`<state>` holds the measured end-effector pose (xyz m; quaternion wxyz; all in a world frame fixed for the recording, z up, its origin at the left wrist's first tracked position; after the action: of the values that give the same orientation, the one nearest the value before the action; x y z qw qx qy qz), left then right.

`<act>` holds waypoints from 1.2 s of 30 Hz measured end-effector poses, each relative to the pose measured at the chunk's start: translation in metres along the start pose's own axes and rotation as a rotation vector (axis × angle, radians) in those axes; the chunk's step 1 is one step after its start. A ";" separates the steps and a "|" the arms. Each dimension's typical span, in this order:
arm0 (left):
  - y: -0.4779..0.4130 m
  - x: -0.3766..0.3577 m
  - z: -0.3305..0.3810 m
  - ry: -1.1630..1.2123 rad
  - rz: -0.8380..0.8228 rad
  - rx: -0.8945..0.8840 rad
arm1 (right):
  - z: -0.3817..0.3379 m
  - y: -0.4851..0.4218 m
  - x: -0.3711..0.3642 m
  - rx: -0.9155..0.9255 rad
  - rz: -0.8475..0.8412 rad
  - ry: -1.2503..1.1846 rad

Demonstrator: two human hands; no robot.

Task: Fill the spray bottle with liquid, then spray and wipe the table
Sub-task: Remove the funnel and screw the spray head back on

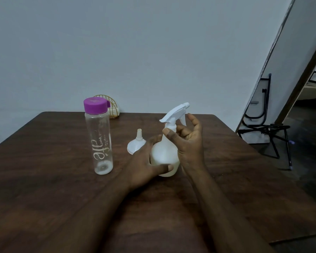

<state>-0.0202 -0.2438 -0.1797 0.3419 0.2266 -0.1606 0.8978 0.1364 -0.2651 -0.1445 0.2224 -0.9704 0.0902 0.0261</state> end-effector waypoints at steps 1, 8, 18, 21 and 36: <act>0.000 0.000 -0.002 -0.023 -0.015 0.001 | 0.000 0.000 0.001 0.000 -0.004 0.003; -0.004 -0.007 -0.001 -0.141 0.172 0.010 | 0.000 0.001 0.003 0.027 -0.009 0.007; -0.008 -0.019 -0.003 -0.249 0.277 0.039 | -0.005 0.007 -0.002 0.067 0.130 0.119; -0.009 -0.021 0.000 -0.291 0.308 0.039 | -0.005 0.008 -0.002 0.069 0.148 0.190; -0.007 -0.021 0.002 -0.415 0.336 0.095 | 0.000 0.010 -0.003 0.092 0.142 0.439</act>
<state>-0.0015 -0.2511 -0.1879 0.1369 0.3916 -0.2204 0.8828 0.1320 -0.2736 -0.1481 0.2391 -0.9328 0.2058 -0.1742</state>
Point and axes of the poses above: each hand's wrist, its own y-axis away from the middle knuckle, its own x-axis out of the back of the hand, z = x × y, the point moved 2 cm from there along -y, towards the middle knuckle, and after that the axes turned 14 degrees about -z, right-handed, at the moved point
